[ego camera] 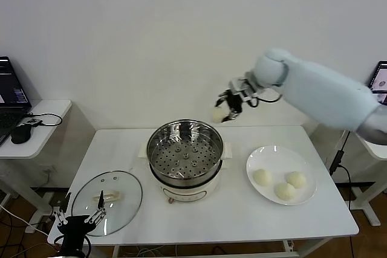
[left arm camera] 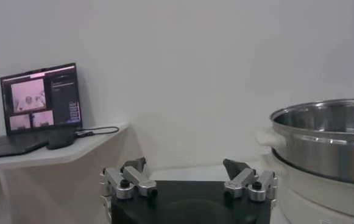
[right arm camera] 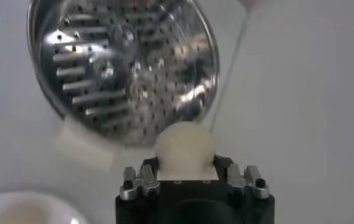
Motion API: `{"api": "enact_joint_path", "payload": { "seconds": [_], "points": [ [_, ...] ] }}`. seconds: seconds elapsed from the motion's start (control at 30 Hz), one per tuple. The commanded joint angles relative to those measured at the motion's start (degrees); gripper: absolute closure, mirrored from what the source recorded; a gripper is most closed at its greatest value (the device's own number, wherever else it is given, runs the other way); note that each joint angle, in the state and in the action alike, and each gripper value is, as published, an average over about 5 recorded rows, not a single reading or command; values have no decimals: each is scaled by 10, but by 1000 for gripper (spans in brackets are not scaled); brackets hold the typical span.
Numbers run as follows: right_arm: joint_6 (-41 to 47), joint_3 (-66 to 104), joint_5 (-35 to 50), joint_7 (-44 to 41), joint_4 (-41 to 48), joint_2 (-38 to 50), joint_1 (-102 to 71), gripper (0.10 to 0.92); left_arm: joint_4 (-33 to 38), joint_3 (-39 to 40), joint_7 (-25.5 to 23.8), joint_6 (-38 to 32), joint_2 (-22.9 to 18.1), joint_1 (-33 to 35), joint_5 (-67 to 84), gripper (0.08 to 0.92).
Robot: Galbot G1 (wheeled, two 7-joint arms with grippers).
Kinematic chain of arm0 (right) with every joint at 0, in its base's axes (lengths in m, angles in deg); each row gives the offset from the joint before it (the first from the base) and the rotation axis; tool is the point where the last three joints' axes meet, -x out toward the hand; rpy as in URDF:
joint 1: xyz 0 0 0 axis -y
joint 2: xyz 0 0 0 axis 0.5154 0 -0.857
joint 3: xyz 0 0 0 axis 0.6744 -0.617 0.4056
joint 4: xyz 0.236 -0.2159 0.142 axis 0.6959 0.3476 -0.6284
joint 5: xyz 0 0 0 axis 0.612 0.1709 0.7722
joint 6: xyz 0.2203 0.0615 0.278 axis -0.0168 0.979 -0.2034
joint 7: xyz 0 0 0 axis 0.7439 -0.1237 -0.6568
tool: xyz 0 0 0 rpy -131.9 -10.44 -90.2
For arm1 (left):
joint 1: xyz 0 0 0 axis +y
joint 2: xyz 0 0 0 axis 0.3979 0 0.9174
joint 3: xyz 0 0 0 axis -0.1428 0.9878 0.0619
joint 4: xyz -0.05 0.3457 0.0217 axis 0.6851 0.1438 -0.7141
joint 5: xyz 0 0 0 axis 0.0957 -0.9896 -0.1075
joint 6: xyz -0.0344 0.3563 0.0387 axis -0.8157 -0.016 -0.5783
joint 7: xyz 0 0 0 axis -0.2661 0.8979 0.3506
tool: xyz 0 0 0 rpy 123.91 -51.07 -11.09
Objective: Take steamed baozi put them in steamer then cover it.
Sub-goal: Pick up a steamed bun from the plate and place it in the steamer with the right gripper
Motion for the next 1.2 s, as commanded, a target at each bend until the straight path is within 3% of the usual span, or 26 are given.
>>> {"api": "enact_joint_path", "payload": {
  "seconds": [0.03, 0.2, 0.5, 1.07, 1.2],
  "points": [
    [-102, -84, -40, 28, 33, -129, 3, 440, 1, -2, 0, 0, 0, 0, 2, 177],
    [-197, -84, -143, 51, 100, -162, -24, 440, -1, -7, 1, 0, -1, -1, 5, 177],
    [-289, -75, -233, 73, 174, -199, -51, 440, -1, -15, 0, 0, -3, -1, 9, 177],
    [-345, -57, -302, 104, 228, -222, -83, 426, -3, -18, 1, 0, -3, -6, 12, 177],
    [-340, -53, -279, 100, 221, -215, -66, 354, -1, -19, 1, 1, -4, -6, 13, 177]
  ]
}}
